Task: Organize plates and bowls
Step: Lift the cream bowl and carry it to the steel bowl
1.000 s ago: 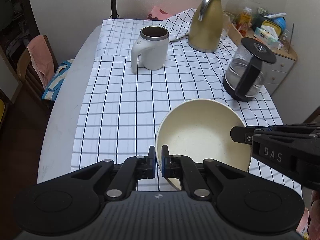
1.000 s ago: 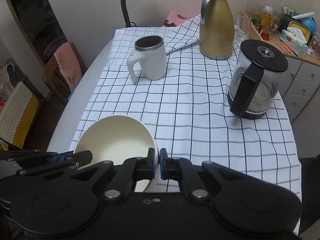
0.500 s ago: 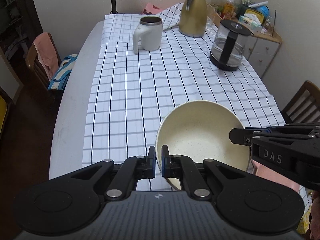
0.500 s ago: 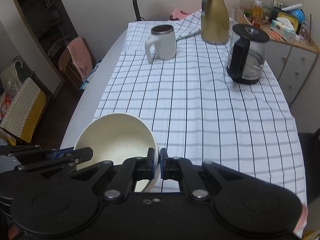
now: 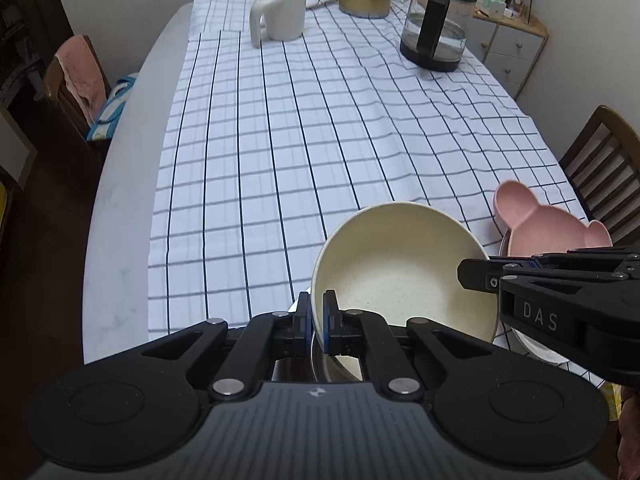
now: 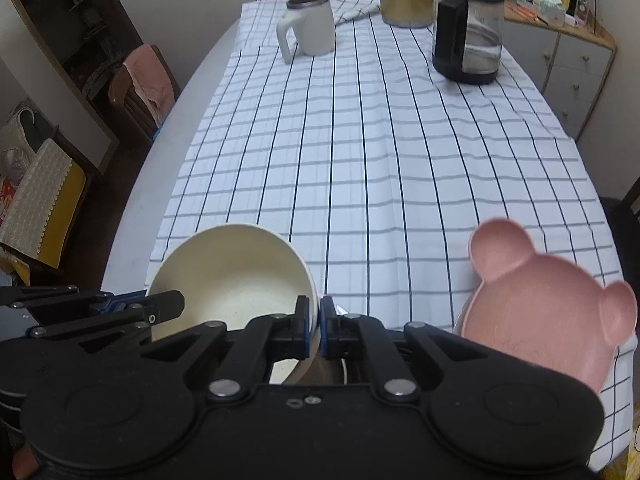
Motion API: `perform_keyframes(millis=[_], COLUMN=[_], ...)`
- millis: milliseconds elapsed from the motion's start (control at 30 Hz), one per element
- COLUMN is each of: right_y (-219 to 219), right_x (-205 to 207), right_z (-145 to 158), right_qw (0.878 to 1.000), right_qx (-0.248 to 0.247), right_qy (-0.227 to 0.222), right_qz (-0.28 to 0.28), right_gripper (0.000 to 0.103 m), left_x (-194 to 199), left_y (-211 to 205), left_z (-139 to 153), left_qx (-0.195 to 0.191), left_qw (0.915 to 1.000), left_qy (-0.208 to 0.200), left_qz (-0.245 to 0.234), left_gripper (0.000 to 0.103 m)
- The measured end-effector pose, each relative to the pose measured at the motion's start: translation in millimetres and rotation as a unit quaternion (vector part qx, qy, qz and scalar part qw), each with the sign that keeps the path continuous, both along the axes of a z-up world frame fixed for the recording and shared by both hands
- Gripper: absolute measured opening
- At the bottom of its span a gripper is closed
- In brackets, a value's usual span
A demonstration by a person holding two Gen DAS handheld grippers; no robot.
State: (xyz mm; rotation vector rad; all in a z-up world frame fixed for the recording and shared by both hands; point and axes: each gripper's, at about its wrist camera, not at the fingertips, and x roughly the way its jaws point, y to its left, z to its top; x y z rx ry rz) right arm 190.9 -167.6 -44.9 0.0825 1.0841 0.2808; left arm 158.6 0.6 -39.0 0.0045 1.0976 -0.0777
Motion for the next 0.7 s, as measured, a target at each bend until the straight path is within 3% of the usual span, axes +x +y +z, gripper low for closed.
perform_keyframes(millis=[700], right_y=[-3.7], right_x=[-24.7], right_z=[-47.5], right_qw=[0.999], right_qx=[-0.004], right_qy=[0.036], right_qz=[-0.01], right_gripper=[0.006], left_x=[-11.3], left_y=[-5.6], left_z=[-40.3], left_qx=[0.009], left_qw=[0.9995], left_qy=[0.028], left_qz=[-0.006], left_gripper=[0.004])
